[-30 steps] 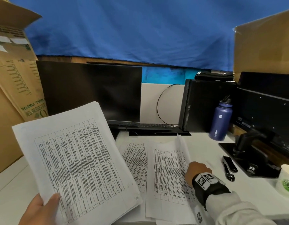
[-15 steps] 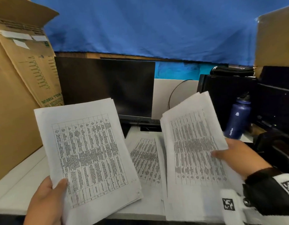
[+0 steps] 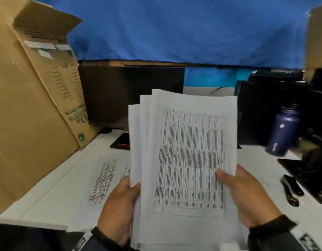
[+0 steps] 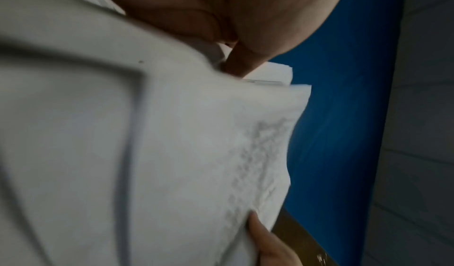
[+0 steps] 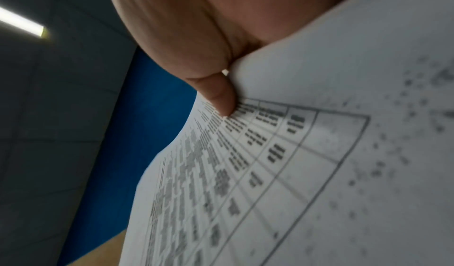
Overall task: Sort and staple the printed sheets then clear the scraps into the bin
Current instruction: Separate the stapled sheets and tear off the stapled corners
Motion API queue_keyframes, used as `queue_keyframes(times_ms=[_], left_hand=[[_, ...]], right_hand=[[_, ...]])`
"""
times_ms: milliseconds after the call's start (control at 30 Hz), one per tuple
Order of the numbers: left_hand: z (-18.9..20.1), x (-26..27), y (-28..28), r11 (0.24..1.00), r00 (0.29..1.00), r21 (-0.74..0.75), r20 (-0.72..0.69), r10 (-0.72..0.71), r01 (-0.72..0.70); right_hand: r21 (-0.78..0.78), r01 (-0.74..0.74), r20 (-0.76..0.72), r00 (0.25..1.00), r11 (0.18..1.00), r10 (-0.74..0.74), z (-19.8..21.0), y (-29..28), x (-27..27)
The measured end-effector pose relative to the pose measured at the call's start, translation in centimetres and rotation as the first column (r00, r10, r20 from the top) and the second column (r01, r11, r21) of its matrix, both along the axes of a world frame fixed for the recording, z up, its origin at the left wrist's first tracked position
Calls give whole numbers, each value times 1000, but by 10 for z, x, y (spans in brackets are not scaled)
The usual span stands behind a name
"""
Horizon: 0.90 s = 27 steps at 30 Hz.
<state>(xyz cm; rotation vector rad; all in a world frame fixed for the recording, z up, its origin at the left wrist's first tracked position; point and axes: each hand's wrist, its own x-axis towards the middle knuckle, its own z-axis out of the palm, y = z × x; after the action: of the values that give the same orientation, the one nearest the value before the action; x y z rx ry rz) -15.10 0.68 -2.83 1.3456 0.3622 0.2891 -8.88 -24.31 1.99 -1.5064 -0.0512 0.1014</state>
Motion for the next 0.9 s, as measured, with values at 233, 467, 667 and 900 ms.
queue_keyframes(times_ms=[233,467,667,900], left_hand=[[25,1,-26,943,985,332,167,-47,-12],[28,9,-25,914,974,399,227,-19,-75],[12,10,-27,921,976,388,207,-63,-23],[-1,15,-31,928,984,371,168,-63,-4]], right_hand=[[-88,220,331,926,971,-180,10,18,-2],[-99,249,483,859,963,-173,7,24,-3],[28,240,445,866,970,-227,-6,18,-1],[38,234,415,881,971,-228,-3,17,0]])
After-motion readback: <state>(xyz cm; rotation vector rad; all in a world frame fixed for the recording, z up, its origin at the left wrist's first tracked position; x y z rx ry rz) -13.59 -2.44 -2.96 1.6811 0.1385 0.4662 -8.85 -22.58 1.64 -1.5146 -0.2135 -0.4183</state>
